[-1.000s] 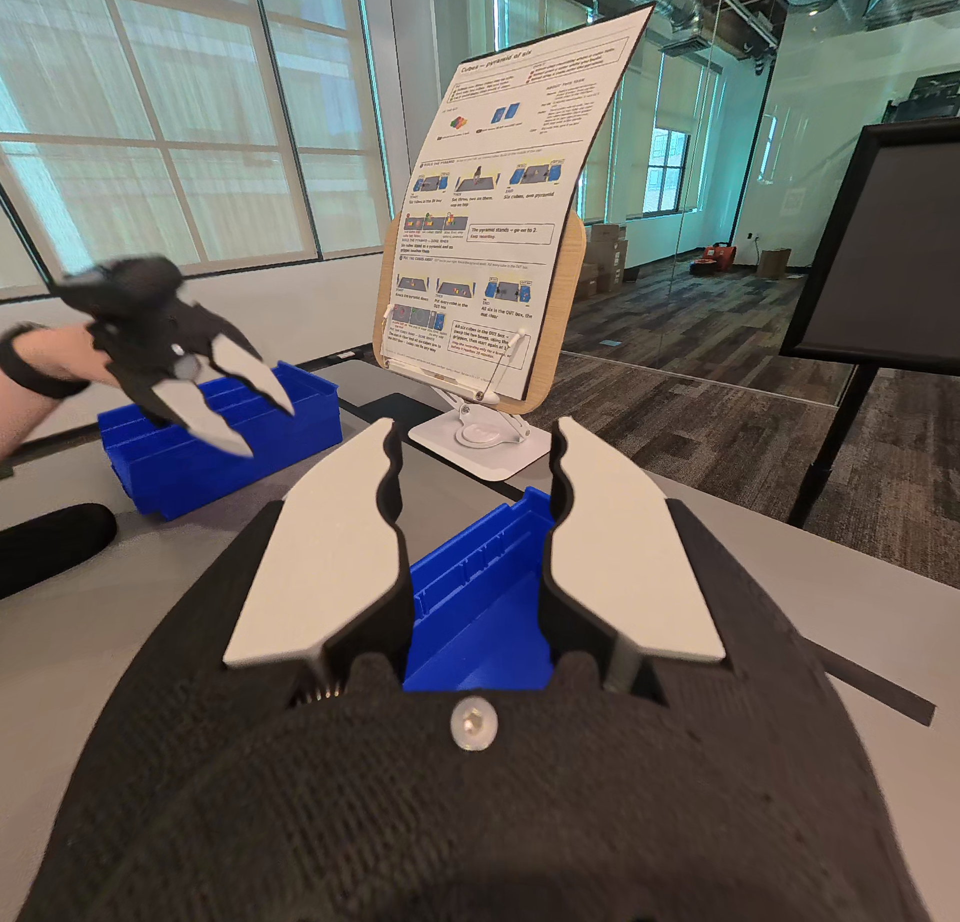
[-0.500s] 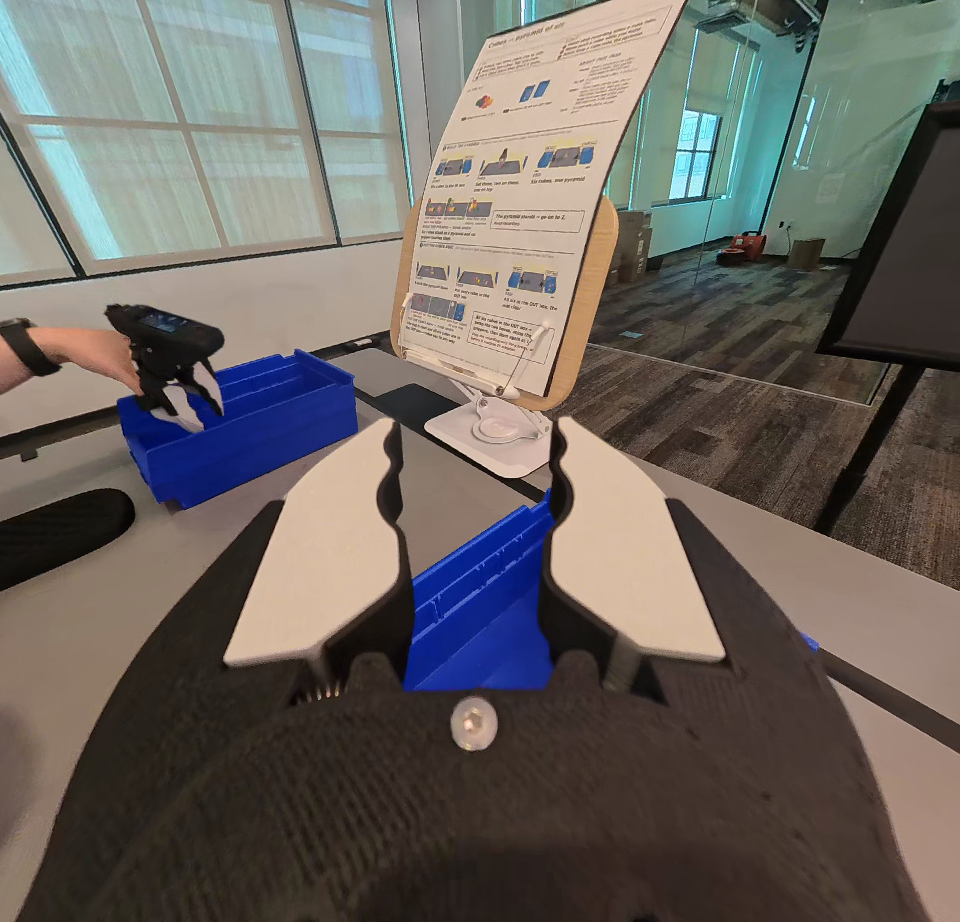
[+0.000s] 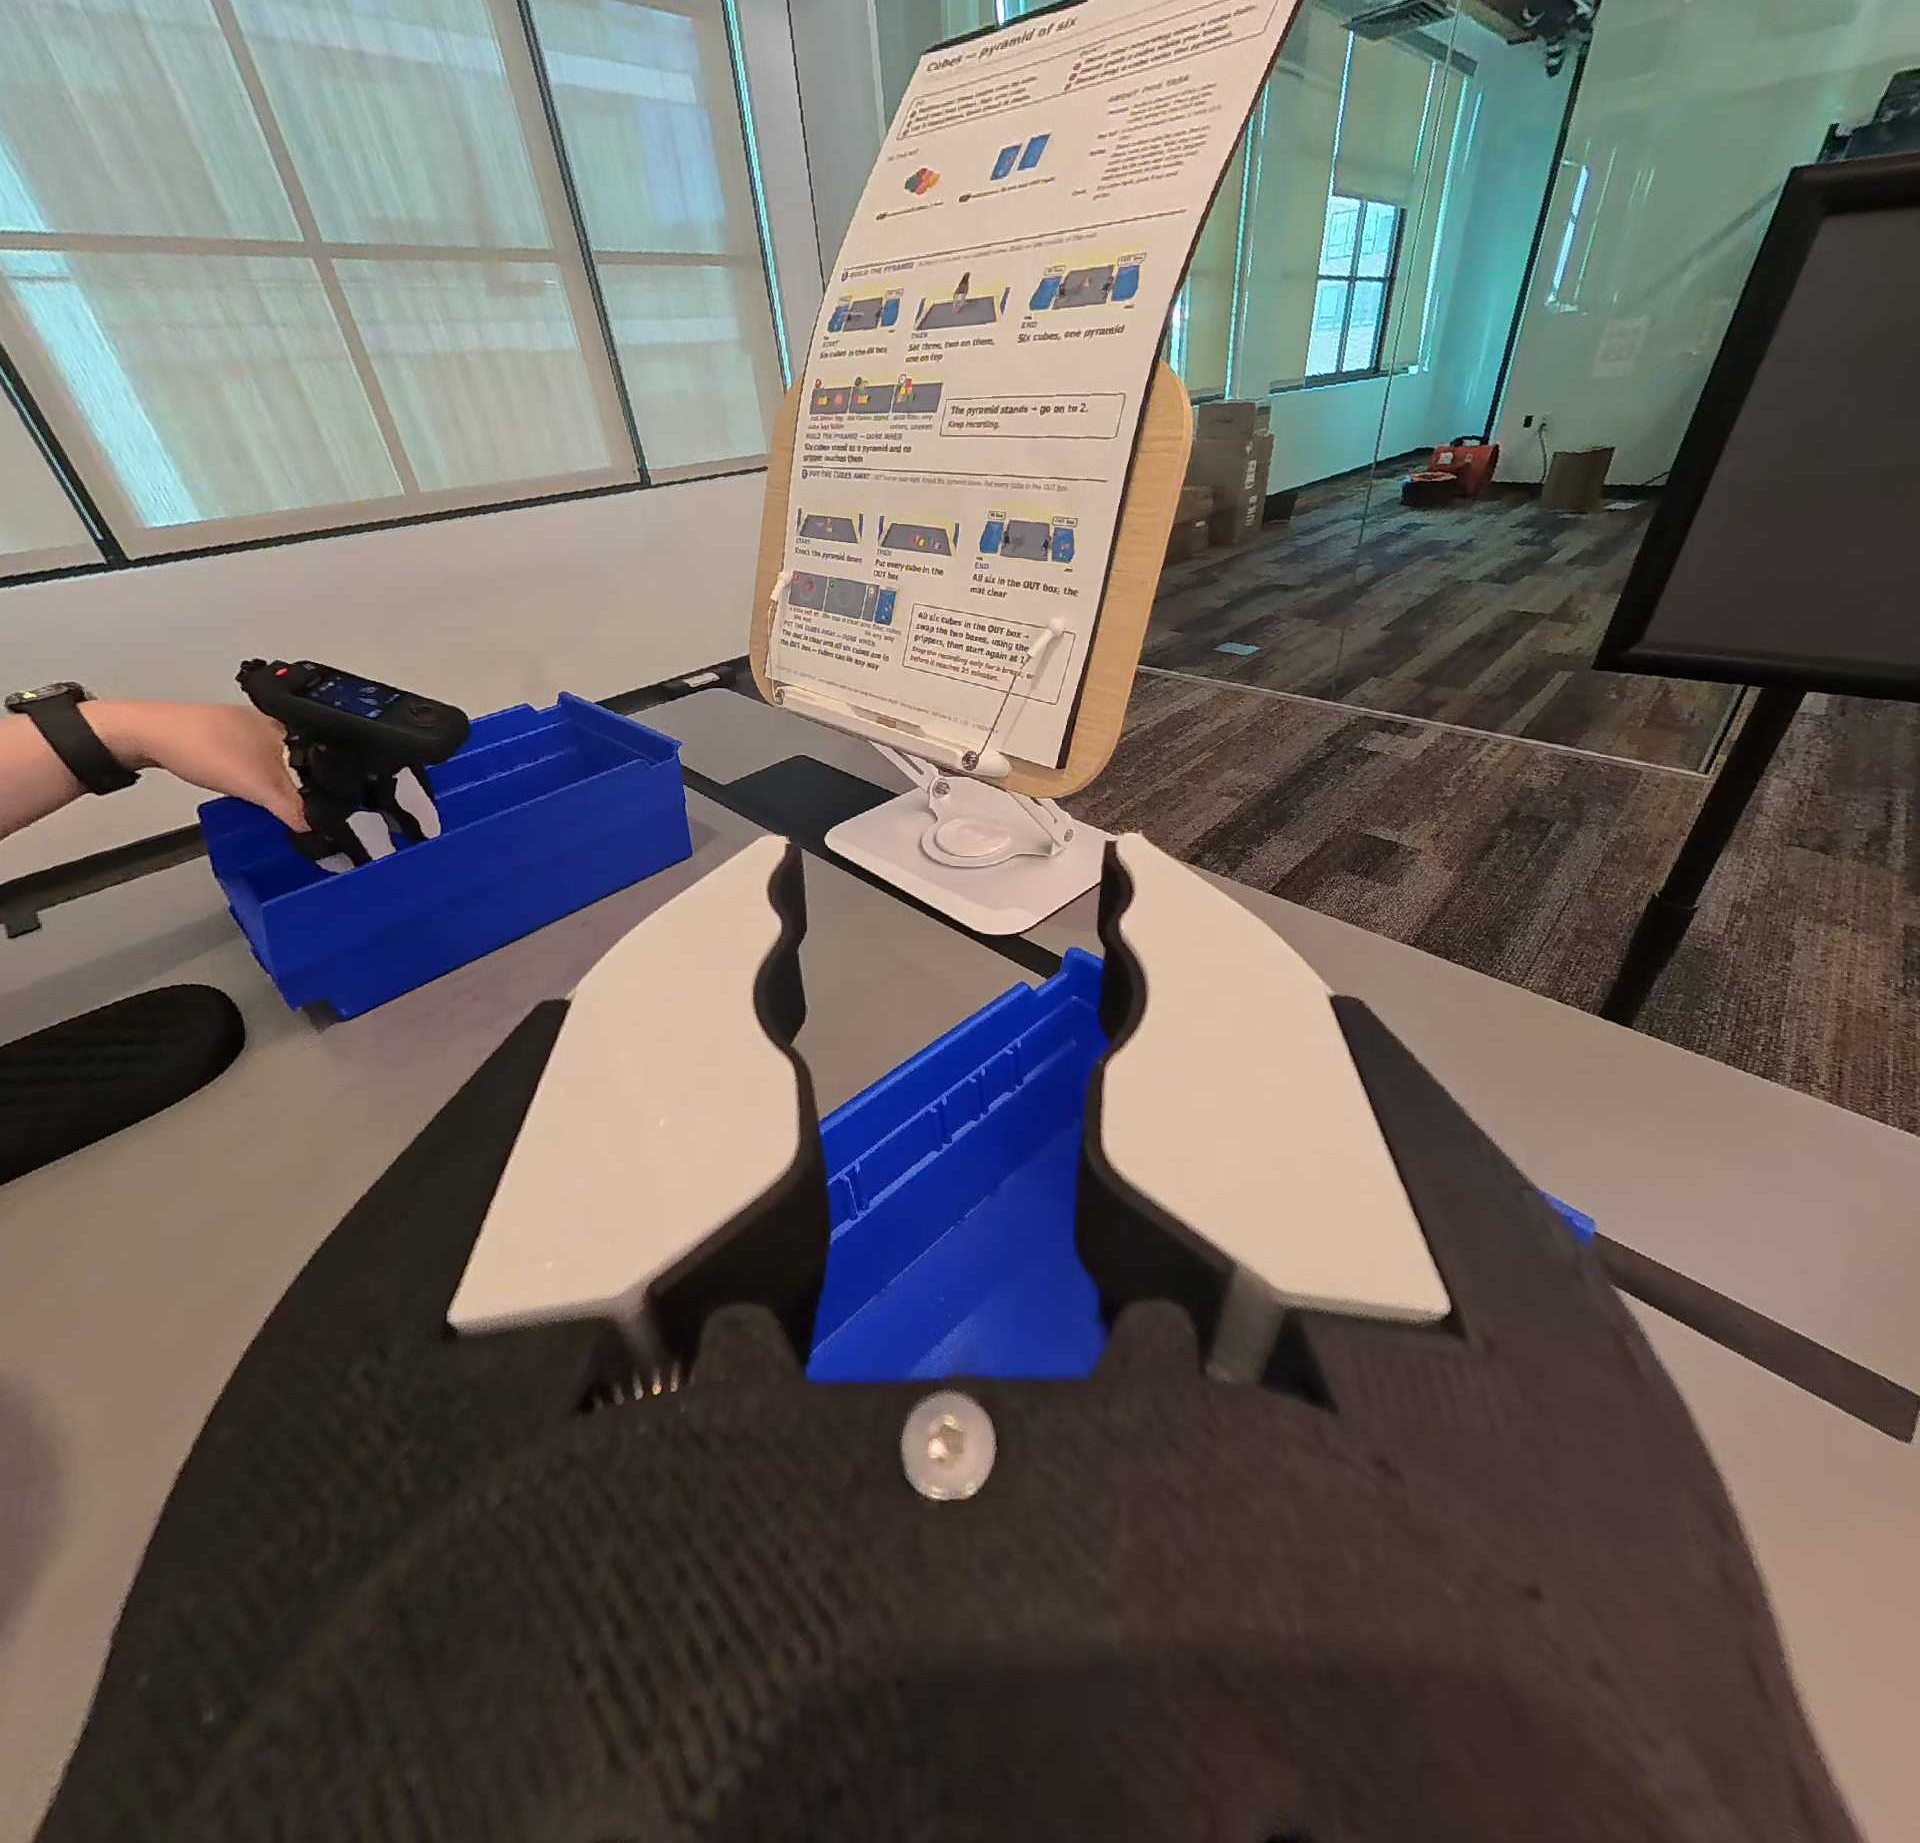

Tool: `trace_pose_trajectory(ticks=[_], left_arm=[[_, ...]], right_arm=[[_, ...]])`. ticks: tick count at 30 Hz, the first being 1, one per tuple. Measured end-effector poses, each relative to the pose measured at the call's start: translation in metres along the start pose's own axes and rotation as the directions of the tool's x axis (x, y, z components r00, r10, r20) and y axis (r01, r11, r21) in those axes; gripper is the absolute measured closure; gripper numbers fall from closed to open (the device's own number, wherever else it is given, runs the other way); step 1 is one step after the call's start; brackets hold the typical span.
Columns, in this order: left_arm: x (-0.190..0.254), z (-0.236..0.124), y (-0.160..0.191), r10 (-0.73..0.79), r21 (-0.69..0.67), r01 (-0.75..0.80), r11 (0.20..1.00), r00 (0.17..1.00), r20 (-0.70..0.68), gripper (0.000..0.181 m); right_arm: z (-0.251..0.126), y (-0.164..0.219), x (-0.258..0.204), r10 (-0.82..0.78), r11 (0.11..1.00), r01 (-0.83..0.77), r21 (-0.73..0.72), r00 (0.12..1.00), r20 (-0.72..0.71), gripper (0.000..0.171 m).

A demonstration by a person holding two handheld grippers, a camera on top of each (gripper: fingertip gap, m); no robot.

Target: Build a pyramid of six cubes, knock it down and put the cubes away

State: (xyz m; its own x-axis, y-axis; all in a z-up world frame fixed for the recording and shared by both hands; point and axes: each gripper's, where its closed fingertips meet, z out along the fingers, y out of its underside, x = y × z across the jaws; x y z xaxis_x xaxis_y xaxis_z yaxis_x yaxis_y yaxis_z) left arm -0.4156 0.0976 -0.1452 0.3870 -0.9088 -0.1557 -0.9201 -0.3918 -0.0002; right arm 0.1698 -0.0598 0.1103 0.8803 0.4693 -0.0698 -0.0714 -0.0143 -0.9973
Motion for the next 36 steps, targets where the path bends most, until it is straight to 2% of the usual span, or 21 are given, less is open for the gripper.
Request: trace_pose_trajectory(ticks=[2,5,8,10,12,14,16,18,20,24,29,36], left_arm=[[0.001,-0.001,0.001,-0.002,0.000,0.002,1.000,1.000,-0.010,0.153],[-0.009,-0.012,0.007,0.025,-0.009,-0.024,1.000,0.998,0.050,0.153],[-0.026,-0.057,-0.003,-0.026,0.100,0.015,0.995,0.993,0.111,0.153],[-0.027,-0.106,-0.025,-0.042,0.234,0.009,0.972,0.990,0.133,0.154],[-0.009,-0.158,-0.059,0.006,0.366,-0.065,0.928,0.987,0.159,0.153],[0.027,-0.197,-0.100,0.119,0.464,-0.193,0.864,0.976,0.185,0.153],[0.077,-0.210,-0.141,0.274,0.503,-0.332,0.798,0.943,0.189,0.153],[0.122,-0.196,-0.177,0.388,0.485,-0.428,0.763,0.903,0.186,0.154],[0.155,-0.165,-0.207,0.459,0.423,-0.493,0.760,0.868,0.188,0.154],[0.201,-0.097,-0.243,0.568,0.298,-0.578,0.759,0.813,0.131,0.154],[0.218,-0.051,-0.263,0.604,0.204,-0.602,0.772,0.795,0.061,0.154],[0.227,-0.036,-0.271,0.630,0.166,-0.625,0.763,0.776,0.028,0.154]], right_arm=[[0.000,0.001,0.001,0.001,1.000,-0.001,-0.003,1.000,-0.002,0.116],[-0.001,0.002,0.003,0.007,1.000,-0.007,-0.004,1.000,-0.004,0.116],[-0.001,0.002,0.004,0.010,1.000,-0.010,-0.003,1.000,-0.008,0.116],[-0.001,0.002,0.004,0.007,1.000,-0.007,-0.004,1.000,-0.011,0.116],[0.000,0.002,0.004,0.005,1.000,-0.005,-0.005,1.000,-0.013,0.116],[0.002,0.002,0.003,0.001,1.000,-0.001,-0.008,1.000,-0.011,0.116],[0.004,0.002,0.001,-0.006,1.000,0.006,-0.016,1.000,-0.006,0.116],[0.006,0.003,-0.002,-0.017,1.000,0.017,-0.025,1.000,0.000,0.116],[0.005,0.003,-0.005,-0.025,0.999,0.025,-0.032,1.000,0.006,0.116],[0.002,0.001,-0.006,-0.024,0.999,0.024,-0.022,1.000,0.010,0.116],[-0.004,0.000,-0.002,-0.008,1.000,0.008,-0.004,1.000,0.013,0.116],[-0.004,0.000,0.002,0.006,1.000,-0.006,-0.004,1.000,0.023,0.116]])
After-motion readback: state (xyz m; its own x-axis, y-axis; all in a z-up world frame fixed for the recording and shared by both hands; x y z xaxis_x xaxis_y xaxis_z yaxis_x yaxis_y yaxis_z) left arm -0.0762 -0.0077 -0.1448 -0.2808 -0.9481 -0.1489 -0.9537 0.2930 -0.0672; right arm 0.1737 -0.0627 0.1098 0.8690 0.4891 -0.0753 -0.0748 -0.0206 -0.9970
